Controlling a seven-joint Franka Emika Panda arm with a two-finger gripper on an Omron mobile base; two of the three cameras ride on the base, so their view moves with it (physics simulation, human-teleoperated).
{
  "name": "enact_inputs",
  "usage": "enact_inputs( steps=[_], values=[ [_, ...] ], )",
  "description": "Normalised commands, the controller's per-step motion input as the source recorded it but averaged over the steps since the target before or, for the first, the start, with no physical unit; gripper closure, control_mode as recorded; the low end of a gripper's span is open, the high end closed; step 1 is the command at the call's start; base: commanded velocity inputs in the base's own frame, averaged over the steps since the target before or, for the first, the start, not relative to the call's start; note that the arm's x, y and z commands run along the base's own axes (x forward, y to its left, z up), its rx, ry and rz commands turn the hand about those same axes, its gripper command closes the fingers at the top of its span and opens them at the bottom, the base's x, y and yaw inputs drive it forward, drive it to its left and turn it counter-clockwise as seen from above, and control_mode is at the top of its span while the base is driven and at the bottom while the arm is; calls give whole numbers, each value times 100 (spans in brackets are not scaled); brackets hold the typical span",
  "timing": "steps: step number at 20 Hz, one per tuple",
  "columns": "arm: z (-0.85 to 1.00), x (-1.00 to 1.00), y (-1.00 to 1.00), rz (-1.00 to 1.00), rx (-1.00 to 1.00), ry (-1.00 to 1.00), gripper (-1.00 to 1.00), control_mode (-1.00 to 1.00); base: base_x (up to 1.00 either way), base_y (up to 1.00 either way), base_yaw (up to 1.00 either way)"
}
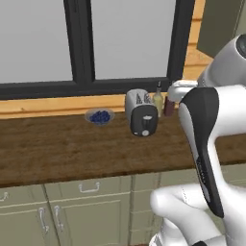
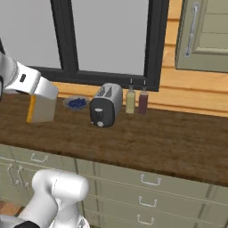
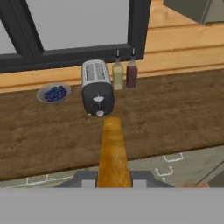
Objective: Start the toaster. Once the lever pops up, take the bread to the plate on the dining counter.
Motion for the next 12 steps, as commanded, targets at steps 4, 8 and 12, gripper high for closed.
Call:
enact_inputs(
  steps=[4,8,12],
  values=[
    [0,0,0,0,0,0,100,100,-63,33,86],
    [0,0,0,0,0,0,100,100,-11,24,100],
    [0,0,0,0,0,0,100,100,-9,26,100]
  ],
)
